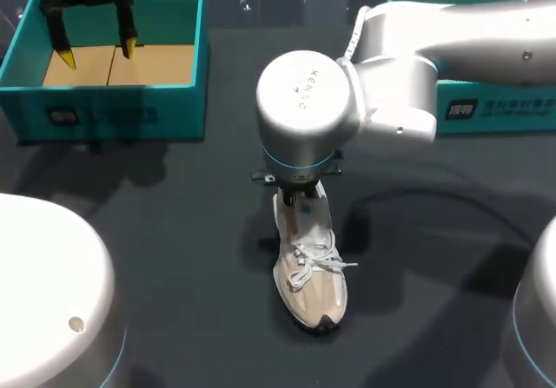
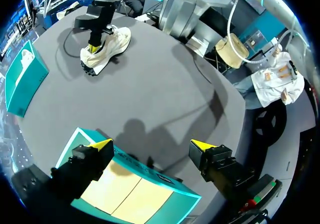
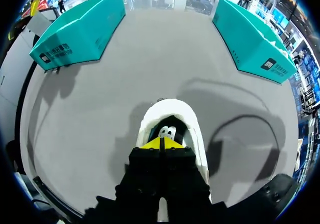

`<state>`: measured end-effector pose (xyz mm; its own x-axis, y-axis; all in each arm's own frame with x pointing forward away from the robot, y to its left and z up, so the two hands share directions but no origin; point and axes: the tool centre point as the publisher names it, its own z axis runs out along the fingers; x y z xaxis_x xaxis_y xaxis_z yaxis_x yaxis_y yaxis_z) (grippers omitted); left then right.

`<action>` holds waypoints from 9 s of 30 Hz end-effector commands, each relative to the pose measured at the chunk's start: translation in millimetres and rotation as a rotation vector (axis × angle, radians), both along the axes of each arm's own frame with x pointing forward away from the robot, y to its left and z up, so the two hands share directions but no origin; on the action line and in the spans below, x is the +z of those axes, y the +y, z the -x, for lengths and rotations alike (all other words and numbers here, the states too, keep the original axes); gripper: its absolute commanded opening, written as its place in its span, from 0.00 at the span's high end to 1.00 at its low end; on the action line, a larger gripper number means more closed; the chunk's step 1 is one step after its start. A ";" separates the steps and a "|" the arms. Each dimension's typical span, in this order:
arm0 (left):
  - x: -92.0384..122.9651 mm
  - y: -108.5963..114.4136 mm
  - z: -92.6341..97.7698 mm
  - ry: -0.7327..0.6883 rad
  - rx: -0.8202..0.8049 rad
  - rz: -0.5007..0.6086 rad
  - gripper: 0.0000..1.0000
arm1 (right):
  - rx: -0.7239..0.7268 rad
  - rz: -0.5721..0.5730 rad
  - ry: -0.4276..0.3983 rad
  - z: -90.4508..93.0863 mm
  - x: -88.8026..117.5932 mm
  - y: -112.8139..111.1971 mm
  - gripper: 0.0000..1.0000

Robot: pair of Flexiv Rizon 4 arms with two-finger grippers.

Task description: Take the shoe out of the shoebox, open the shoe tongue, remove and reinsert the insole, then place the shoe into the shoebox

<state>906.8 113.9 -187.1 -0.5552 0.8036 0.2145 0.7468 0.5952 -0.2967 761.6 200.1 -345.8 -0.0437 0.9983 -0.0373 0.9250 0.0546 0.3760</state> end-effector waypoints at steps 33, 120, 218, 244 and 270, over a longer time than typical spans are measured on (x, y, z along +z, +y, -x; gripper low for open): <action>0.6 0.5 0.8 -0.002 -0.001 -0.001 0.00 | 0.066 -0.127 -0.043 -25.3 -61.3 2.4 1.00; 0.6 0.5 0.8 -0.002 -0.001 -0.001 0.00 | 0.225 0.012 0.033 9.3 -40.2 -6.8 1.00; 0.6 0.5 0.8 -0.002 -0.001 -0.001 0.00 | 0.357 0.067 0.506 31.1 -1.8 -28.0 0.00; 0.6 0.5 0.8 -0.002 -0.001 -0.001 0.00 | 0.290 0.053 0.486 47.4 7.1 -35.0 0.00; 0.6 0.5 0.8 -0.002 -0.001 -0.001 0.00 | 0.208 0.070 0.477 70.2 15.6 -35.6 0.03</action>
<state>906.9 113.8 -187.1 -0.5551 0.8036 0.2148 0.7468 0.5952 -0.2967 696.4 167.2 -331.0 -0.2717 0.9618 -0.0346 0.9581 0.2669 -0.1044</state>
